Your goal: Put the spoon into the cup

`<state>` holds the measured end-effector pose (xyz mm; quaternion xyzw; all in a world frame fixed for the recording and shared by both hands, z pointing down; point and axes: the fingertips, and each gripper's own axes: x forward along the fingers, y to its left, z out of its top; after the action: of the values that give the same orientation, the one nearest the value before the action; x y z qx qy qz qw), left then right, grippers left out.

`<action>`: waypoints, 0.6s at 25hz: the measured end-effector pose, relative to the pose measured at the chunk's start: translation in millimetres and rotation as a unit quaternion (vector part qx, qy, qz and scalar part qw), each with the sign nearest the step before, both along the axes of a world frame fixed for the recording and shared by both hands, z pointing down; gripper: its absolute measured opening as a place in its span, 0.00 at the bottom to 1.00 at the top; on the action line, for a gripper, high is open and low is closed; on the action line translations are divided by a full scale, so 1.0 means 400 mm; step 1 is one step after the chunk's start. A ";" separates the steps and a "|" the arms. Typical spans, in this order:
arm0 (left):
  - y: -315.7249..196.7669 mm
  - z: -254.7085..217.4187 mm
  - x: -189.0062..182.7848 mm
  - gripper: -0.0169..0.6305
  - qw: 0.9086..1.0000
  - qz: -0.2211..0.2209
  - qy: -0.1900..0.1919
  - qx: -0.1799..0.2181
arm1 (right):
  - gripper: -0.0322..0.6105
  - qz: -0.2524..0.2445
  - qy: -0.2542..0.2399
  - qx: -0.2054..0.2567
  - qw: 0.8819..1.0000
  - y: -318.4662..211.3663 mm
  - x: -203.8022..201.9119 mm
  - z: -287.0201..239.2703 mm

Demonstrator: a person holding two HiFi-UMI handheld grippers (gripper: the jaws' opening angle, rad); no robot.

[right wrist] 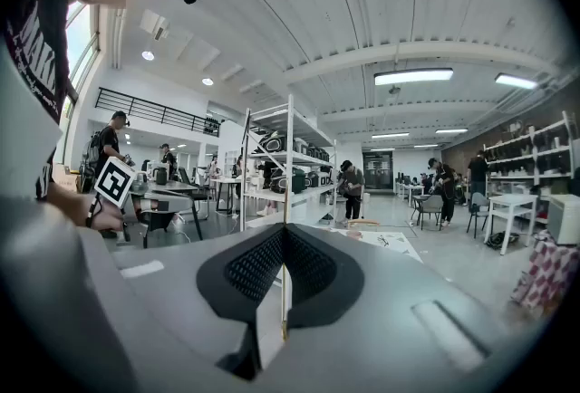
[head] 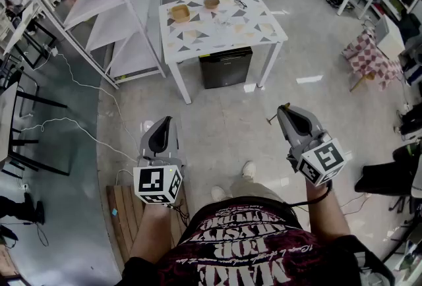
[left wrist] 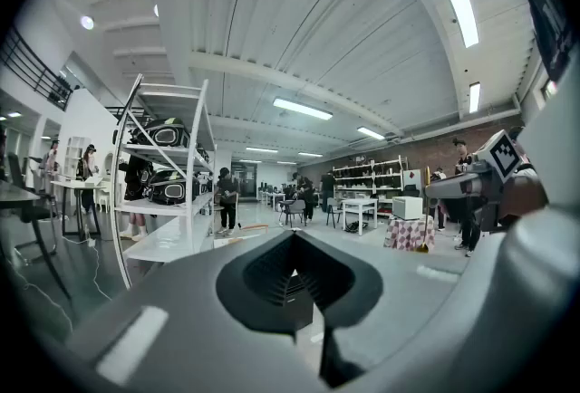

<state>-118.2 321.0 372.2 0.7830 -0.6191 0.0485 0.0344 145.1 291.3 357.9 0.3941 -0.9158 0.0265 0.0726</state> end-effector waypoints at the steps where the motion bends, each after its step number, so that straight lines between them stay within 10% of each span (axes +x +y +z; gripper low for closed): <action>1: 0.003 0.004 0.002 0.03 1.000 0.000 0.000 -0.002 | 0.10 -0.001 -0.001 -0.002 1.000 0.002 0.000 0.002; 15: 0.053 0.021 -0.019 0.03 1.000 0.000 -0.001 -0.011 | 0.10 -0.006 -0.018 -0.008 1.000 0.044 -0.011 0.011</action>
<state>-125.6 342.2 380.7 0.7827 -0.6184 0.0563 0.0419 140.9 308.7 362.5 0.3876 -0.9190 0.0409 0.0595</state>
